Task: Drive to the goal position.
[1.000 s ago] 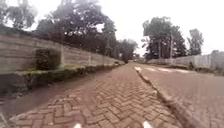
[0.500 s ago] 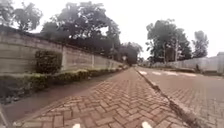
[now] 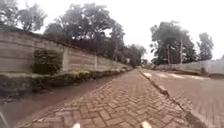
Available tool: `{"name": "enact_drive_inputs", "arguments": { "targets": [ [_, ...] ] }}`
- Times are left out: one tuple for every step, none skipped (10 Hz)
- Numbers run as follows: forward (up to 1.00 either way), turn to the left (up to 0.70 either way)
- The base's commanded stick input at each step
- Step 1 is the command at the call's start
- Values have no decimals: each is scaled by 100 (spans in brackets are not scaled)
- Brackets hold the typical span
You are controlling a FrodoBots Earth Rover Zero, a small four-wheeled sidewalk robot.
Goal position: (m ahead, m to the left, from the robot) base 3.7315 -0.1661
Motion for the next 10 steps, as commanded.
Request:
{"name": "enact_drive_inputs", "arguments": {
  "targets": [
    [70,-31],
    [70,-25],
    [70,-19],
    [70,-13],
    [70,-7],
    [70,-2],
    [70,0],
    [70,0],
    [70,0],
    [70,0]
  ]
}}
